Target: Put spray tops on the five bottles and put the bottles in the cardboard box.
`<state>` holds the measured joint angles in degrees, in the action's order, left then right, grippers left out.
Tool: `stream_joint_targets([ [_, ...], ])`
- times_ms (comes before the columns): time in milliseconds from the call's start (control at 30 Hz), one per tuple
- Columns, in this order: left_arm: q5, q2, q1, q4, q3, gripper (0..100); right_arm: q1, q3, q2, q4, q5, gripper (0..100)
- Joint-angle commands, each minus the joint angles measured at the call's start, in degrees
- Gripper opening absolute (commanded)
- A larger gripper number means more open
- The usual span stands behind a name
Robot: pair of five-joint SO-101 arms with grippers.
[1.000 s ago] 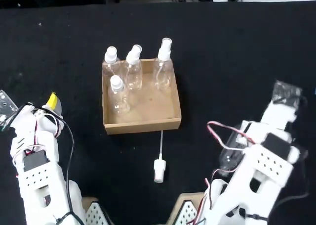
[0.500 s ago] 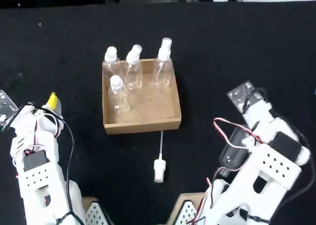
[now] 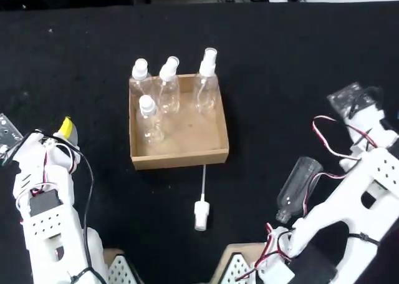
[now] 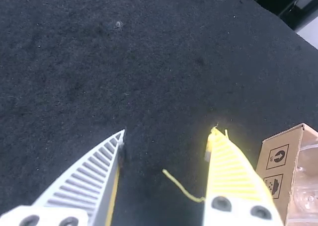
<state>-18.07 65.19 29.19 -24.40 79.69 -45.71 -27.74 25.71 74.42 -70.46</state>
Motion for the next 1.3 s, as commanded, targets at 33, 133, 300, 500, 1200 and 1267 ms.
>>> stream_joint_targets([
  [33, -0.2, 1.2, 0.7, 1.5, -0.8, 23, 1.1, 3.7, -0.1, 8.8, -24.5, 22.6],
  [133, -0.2, 1.2, 0.7, 1.5, -0.8, 23, 4.2, 3.6, -0.7, 14.3, -32.8, 24.1],
  [300, -0.1, 1.2, 0.8, 1.5, -0.8, 23, 11.4, -0.7, -0.7, 15.6, -36.9, 31.8],
  [500, -0.1, 1.2, 0.8, 1.5, -0.8, 23, 15.6, -11.9, -0.3, 7.4, -38.5, 43.7],
  [1200, -0.1, 1.2, 0.8, 1.5, -0.8, 23, 9.9, -30.4, -0.2, -8.5, -55.8, 43.7],
  [1267, -0.1, 1.2, 0.7, 1.5, -0.8, 23, 9.0, -30.9, -0.2, -9.9, -55.5, 42.6],
])
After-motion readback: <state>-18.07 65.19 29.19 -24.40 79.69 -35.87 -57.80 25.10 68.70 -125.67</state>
